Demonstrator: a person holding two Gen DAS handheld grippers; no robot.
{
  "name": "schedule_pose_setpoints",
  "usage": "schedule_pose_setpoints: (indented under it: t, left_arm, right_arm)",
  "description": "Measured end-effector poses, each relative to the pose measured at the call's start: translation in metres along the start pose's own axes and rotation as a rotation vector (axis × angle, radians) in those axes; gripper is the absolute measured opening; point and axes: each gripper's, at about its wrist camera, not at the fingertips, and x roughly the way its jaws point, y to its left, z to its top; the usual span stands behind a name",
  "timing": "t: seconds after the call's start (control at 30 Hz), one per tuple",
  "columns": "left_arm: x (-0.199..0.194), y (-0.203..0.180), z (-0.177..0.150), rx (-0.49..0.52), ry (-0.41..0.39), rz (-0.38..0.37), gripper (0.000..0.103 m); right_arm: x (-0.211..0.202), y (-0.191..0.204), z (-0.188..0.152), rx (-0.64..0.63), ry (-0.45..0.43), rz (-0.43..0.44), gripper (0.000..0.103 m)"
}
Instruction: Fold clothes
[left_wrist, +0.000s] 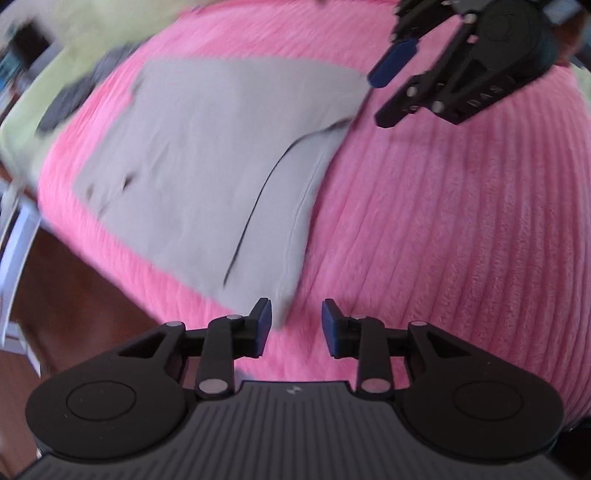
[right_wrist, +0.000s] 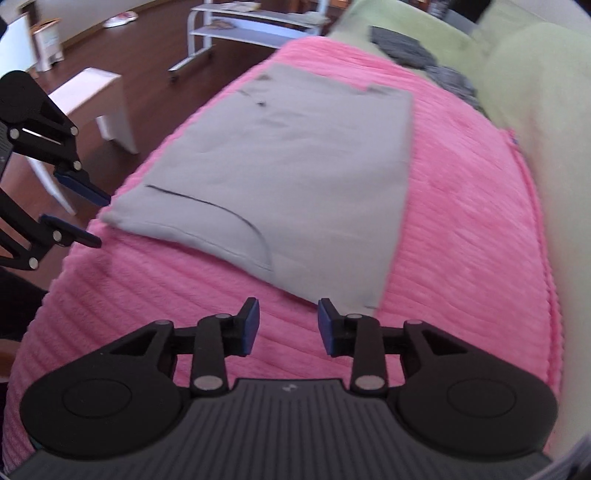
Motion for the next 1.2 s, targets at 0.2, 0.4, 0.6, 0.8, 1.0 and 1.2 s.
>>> schedule_pose_setpoints:
  t: [0.2,0.4,0.6,0.8,1.0,1.2]
  left_arm:
    - [0.015,-0.02,-0.001,0.113,0.008,0.122,0.042]
    - [0.03,-0.048,-0.018,0.313,-0.071,0.295,0.052]
    - [0.038,-0.047,-0.017,0.377,-0.132,0.404,0.055]
    - [0.053,-0.052,-0.025,0.522,-0.158,0.454,0.052]
    - [0.045,-0.053,-0.039,0.543,-0.179,0.429,0.051]
    - [0.029,-0.037,-0.034,0.481,-0.224,0.345,0.053]
  right_arm:
    - [0.01,0.009,-0.006,-0.133,0.006,-0.02,0.043]
    - [0.008,0.007,-0.024,-0.196,0.004,-0.055,0.044]
    - [0.009,0.009,-0.029,-0.176,-0.034,-0.082,0.046]
    - [0.013,0.011,-0.032,-0.17,-0.04,-0.088,0.049]
    - [0.012,0.015,-0.032,-0.164,-0.065,-0.087,0.05]
    - [0.007,0.053,-0.011,-0.302,-0.22,0.037,0.048]
